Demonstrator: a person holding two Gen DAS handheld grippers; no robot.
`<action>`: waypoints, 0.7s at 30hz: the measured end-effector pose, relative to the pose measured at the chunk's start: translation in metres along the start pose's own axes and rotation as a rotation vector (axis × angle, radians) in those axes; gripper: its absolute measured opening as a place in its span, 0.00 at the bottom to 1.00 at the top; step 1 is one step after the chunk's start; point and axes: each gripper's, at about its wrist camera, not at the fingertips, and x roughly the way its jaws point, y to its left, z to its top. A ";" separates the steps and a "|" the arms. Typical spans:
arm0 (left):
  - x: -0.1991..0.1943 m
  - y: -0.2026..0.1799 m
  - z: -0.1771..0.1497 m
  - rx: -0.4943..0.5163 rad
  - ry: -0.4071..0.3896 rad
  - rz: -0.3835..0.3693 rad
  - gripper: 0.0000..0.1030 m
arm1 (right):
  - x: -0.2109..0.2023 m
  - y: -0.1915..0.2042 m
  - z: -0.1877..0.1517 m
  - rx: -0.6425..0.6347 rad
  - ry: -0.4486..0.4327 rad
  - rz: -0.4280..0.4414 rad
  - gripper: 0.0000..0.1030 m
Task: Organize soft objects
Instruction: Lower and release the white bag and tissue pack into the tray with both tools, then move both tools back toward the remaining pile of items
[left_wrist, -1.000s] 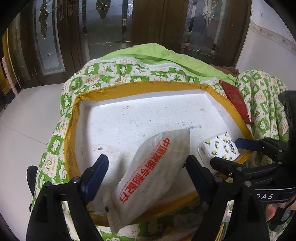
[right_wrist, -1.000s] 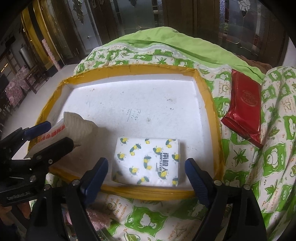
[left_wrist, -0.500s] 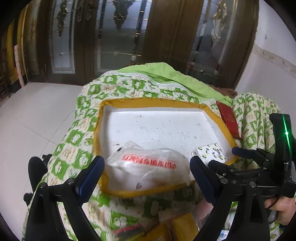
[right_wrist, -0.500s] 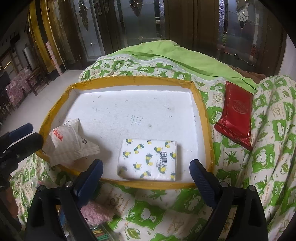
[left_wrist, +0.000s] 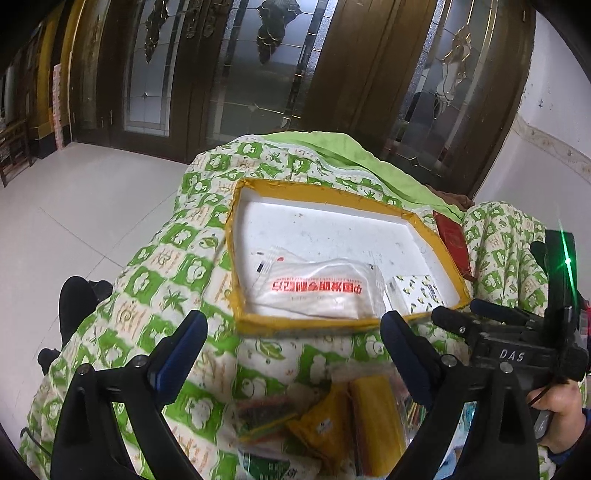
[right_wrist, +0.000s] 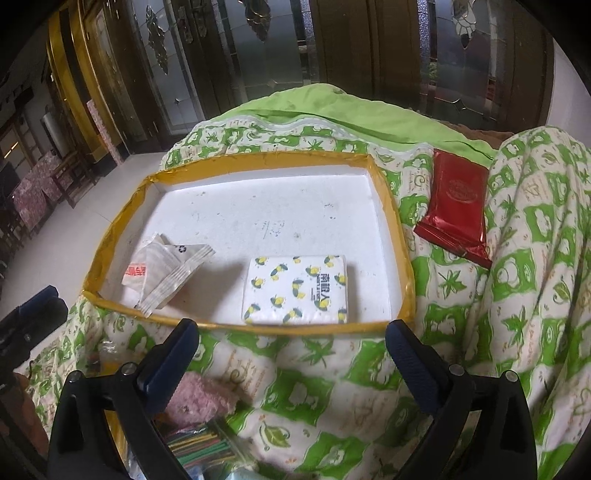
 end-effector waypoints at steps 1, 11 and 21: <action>-0.002 0.000 -0.002 0.004 -0.001 0.003 0.92 | -0.003 -0.001 -0.001 0.006 -0.004 0.004 0.99; -0.025 -0.007 -0.024 0.031 -0.005 0.010 0.94 | -0.022 -0.011 -0.020 0.093 0.000 0.047 0.99; -0.040 -0.004 -0.039 0.019 -0.001 0.012 0.95 | -0.037 -0.017 -0.038 0.126 0.004 0.056 0.99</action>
